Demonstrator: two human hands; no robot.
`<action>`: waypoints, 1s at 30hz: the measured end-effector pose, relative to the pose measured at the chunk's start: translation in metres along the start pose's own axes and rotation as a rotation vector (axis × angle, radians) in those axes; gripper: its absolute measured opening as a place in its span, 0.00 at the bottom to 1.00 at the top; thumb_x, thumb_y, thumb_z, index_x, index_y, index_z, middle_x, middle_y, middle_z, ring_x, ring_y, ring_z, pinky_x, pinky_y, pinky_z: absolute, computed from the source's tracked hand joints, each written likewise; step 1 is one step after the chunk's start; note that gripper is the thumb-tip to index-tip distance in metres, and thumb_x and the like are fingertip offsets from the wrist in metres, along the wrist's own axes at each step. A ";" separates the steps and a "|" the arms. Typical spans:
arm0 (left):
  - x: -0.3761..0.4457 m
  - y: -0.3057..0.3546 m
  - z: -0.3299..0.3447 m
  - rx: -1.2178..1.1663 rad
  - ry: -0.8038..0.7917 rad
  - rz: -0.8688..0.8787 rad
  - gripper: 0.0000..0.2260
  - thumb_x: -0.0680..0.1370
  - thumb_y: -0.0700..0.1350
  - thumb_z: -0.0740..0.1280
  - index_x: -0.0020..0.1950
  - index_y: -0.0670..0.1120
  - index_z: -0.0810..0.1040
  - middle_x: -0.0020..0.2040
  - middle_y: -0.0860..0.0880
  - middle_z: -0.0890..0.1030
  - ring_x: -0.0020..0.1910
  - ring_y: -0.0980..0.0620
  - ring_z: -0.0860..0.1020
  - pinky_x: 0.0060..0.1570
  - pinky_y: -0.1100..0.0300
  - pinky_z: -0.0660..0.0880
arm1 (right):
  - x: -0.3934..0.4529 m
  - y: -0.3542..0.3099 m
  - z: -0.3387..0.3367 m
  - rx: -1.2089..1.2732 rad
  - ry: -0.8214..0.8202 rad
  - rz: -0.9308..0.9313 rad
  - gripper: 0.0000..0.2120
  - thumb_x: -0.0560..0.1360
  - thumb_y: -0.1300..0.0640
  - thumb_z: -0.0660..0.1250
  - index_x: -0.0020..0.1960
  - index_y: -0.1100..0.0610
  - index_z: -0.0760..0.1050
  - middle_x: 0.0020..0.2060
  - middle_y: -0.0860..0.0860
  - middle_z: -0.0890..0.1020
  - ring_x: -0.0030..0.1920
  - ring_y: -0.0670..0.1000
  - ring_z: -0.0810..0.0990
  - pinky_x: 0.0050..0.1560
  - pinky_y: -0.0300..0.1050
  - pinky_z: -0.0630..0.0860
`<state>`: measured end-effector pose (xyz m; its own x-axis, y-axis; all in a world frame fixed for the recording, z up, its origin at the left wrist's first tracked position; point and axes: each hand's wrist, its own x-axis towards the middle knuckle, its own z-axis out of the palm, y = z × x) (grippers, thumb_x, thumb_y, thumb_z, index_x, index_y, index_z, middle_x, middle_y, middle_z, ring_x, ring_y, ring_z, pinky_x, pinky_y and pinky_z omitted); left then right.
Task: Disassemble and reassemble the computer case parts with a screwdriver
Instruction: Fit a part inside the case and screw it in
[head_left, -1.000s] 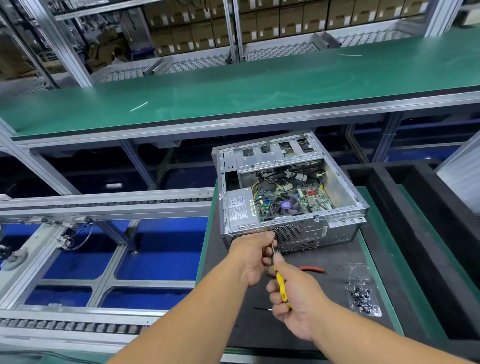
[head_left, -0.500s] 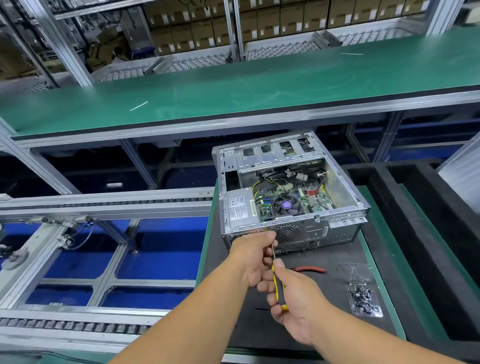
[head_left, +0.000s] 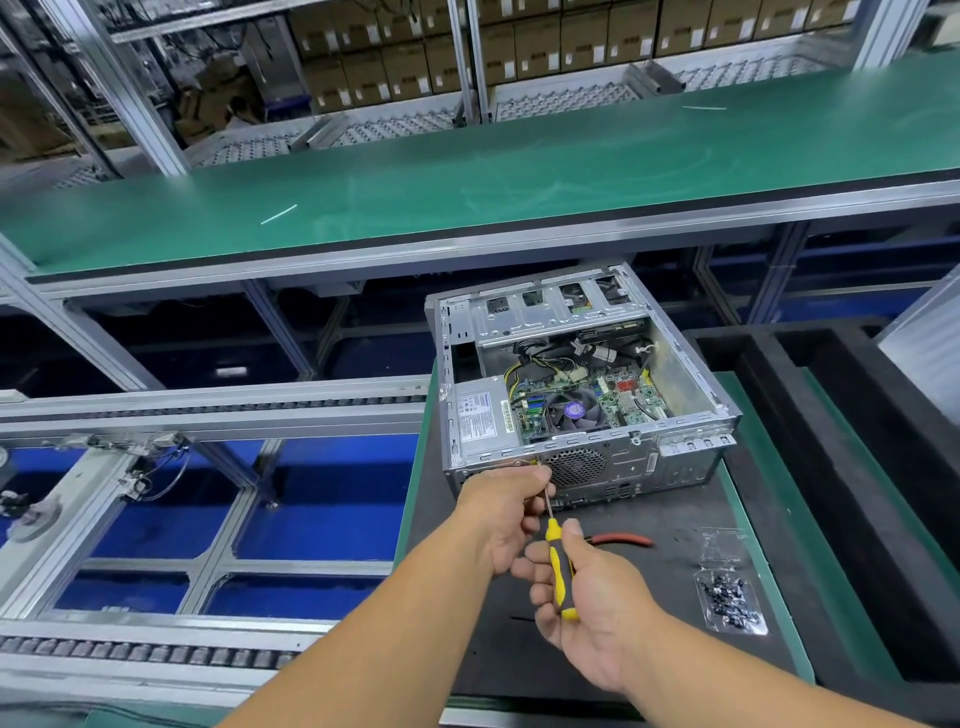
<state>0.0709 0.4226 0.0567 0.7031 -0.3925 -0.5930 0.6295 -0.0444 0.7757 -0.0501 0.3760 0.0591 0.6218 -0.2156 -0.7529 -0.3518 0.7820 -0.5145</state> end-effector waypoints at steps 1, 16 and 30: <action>0.000 0.000 0.000 0.006 0.008 0.001 0.04 0.79 0.38 0.71 0.44 0.43 0.82 0.35 0.48 0.80 0.28 0.57 0.69 0.26 0.64 0.62 | 0.000 0.000 -0.001 0.003 0.005 0.012 0.29 0.84 0.39 0.59 0.55 0.64 0.83 0.38 0.58 0.86 0.26 0.49 0.72 0.24 0.39 0.67; -0.034 -0.011 -0.019 0.173 -0.210 -0.115 0.13 0.82 0.50 0.67 0.48 0.42 0.83 0.30 0.49 0.69 0.27 0.53 0.64 0.28 0.61 0.61 | -0.002 -0.006 0.001 0.125 0.014 0.096 0.24 0.84 0.40 0.60 0.42 0.59 0.77 0.29 0.55 0.77 0.24 0.47 0.65 0.21 0.36 0.58; -0.048 -0.025 -0.003 0.450 -0.042 -0.002 0.18 0.71 0.55 0.79 0.32 0.49 0.73 0.26 0.49 0.76 0.21 0.53 0.69 0.24 0.66 0.67 | -0.001 -0.010 0.006 0.187 0.098 0.149 0.28 0.81 0.33 0.57 0.41 0.56 0.80 0.25 0.51 0.72 0.22 0.47 0.64 0.23 0.33 0.58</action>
<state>0.0222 0.4454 0.0654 0.6824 -0.4281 -0.5925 0.4181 -0.4362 0.7968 -0.0430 0.3714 0.0673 0.4992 -0.1386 -0.8553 -0.2931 0.9019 -0.3172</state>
